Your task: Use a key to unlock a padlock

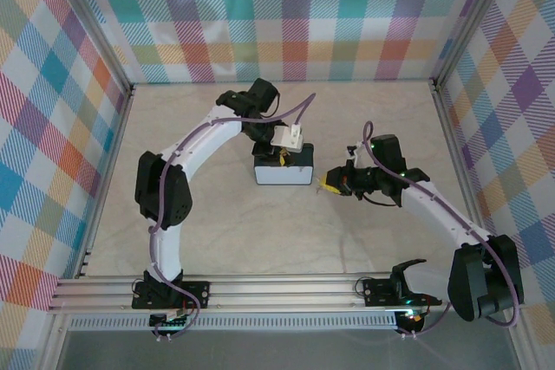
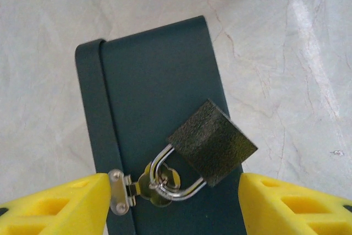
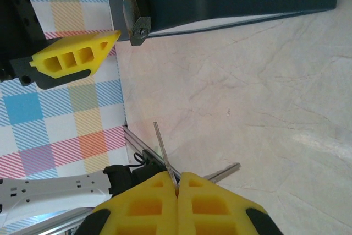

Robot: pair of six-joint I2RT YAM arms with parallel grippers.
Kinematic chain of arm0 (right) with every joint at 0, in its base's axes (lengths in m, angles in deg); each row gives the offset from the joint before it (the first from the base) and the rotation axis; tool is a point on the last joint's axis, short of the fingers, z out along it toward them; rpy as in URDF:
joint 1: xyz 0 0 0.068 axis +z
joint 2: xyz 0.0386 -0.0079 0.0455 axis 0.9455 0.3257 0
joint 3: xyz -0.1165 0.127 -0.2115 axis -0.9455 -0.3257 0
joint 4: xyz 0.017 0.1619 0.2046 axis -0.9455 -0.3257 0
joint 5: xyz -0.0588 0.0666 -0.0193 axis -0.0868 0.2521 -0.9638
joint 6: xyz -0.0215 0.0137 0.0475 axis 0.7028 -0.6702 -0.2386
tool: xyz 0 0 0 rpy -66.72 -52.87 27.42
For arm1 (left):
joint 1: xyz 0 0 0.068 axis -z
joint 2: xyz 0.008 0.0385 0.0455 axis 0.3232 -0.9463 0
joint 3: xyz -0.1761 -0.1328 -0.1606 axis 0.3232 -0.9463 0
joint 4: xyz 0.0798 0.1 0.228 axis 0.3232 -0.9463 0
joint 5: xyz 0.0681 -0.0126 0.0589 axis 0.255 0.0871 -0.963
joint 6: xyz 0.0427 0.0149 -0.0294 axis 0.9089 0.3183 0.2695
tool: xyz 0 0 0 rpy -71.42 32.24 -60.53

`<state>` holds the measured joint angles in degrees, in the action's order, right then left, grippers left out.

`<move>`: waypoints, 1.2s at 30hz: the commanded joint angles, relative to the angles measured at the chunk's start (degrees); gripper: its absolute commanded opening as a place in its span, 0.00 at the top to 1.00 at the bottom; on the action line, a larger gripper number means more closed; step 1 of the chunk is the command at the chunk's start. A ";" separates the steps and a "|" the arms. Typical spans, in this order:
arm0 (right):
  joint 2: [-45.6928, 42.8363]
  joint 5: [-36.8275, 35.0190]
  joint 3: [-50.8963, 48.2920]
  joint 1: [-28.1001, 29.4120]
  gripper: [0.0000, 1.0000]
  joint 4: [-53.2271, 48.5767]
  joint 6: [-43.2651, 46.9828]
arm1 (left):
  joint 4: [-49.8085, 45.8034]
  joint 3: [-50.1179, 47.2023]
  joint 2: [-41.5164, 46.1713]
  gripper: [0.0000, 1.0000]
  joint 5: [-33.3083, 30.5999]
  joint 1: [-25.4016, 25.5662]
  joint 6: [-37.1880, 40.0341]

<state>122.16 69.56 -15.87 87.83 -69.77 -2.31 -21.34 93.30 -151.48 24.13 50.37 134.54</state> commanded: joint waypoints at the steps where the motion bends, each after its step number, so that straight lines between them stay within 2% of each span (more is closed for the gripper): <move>1: 0.56 2.85 2.04 -0.13 0.98 -2.01 -0.25 | -0.07 0.98 -0.31 0.37 5.75 0.05 7.20; 8: 3.48 3.29 2.83 -0.14 0.98 -2.24 -0.31 | -3.06 2.96 -2.89 0.38 6.35 -0.09 11.03; 17: 6.13 4.20 4.00 -0.20 0.99 -2.17 0.43 | -2.90 2.04 -4.63 0.41 6.71 0.13 11.52; 25: 6.71 4.27 3.98 -0.15 0.99 -2.33 0.92 | -6.13 1.02 -2.83 0.43 7.44 0.54 13.05; 36: 6.44 4.57 4.36 -0.13 0.99 -2.83 1.10 | -3.58 0.55 -4.89 0.49 7.07 1.96 12.40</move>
<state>129.31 72.45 -13.27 87.83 -71.52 -2.22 -24.46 94.57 -155.08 29.51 51.59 145.87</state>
